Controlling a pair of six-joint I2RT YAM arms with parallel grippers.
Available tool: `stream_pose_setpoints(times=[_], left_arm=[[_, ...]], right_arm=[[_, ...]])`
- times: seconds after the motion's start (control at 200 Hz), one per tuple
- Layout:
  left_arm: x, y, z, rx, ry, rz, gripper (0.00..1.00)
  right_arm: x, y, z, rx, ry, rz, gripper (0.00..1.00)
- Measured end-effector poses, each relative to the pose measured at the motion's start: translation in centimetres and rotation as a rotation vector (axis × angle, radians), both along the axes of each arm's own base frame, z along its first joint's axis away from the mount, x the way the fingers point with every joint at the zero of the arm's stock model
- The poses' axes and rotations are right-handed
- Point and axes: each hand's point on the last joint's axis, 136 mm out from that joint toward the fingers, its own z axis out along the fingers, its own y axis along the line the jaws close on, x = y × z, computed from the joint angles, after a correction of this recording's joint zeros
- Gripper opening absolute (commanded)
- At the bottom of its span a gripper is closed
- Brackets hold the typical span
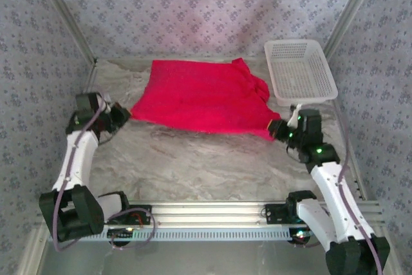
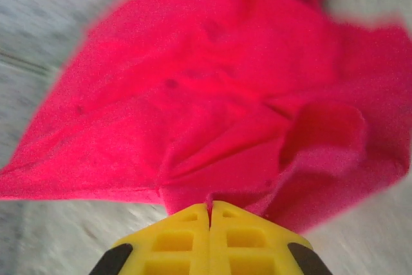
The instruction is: Fold the inside-out t-shirt
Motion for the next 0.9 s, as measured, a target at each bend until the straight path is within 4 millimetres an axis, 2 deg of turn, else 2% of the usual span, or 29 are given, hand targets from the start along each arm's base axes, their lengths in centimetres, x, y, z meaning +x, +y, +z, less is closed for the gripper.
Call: stream_pose_setpoints(times=[0.06,0.11,0.16,0.22,0.46,0.645,0.76,0.899], left_arm=[[-1.1,0.3,-3.3,-0.014,0.059,0.043,0.0],[-1.9,0.7,-5.5,-0.023,0.103,0.081,0.0],[-2.5,1.2,-6.8,-0.029,0.13,0.118,0.0],[-2.8,1.9,-7.5,-0.029,0.147,0.153,0.0],[-2.8,3.3,-5.6,0.009,0.075,0.21,0.0],[-4.1,3.7,-4.6,0.022,0.057,0.236,0.03],[-5.3,3.6,-4.6,0.035,0.055,0.246,0.06],[-6.3,3.7,-4.0,0.06,0.036,0.255,0.19]], right_arm=[[-1.9,-0.3,-4.4,0.011,0.108,-0.028,0.0],[-3.1,-0.5,-6.4,0.016,0.152,-0.05,0.0],[-3.7,-0.7,-7.2,0.026,0.161,-0.069,0.0],[-3.9,-0.8,-7.1,0.031,0.147,-0.082,0.0],[-4.1,-0.9,-6.4,0.049,0.126,-0.099,0.0],[-5.5,0.0,-6.7,0.081,0.152,-0.079,0.0],[-6.4,1.1,-5.7,0.108,0.117,-0.04,0.0],[-7.5,2.6,-3.6,0.164,0.038,0.032,0.17]])
